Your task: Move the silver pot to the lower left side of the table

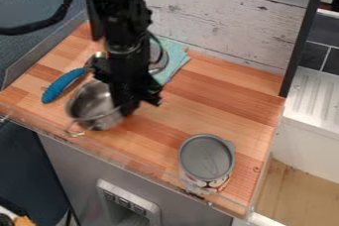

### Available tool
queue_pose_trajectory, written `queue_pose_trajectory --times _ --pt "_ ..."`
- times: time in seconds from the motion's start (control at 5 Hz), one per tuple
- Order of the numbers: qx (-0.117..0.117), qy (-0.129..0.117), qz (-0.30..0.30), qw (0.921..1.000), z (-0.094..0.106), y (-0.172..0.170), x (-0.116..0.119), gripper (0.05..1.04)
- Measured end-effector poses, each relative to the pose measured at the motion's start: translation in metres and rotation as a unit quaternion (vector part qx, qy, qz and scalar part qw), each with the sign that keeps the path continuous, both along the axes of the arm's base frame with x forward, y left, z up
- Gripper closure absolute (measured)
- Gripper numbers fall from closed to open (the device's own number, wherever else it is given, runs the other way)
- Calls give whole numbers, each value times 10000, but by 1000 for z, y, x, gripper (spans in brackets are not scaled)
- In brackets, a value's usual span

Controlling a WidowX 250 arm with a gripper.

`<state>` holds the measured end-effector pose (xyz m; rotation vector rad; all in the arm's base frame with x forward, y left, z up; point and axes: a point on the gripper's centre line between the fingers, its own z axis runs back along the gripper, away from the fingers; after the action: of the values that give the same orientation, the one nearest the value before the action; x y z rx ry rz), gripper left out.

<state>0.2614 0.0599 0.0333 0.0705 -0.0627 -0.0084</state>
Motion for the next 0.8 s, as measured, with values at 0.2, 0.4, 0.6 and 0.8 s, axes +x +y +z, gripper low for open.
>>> queue_pose_trajectory --times 0.2,0.4,0.6,0.8 --pt "74 42 89 9999 -7 9 4 1015" --pt "147 79 152 9997 -14 13 5 1015" --pt "150 79 191 9997 -15 16 6 989" --pt "88 105 268 9995 -16 15 5 810"
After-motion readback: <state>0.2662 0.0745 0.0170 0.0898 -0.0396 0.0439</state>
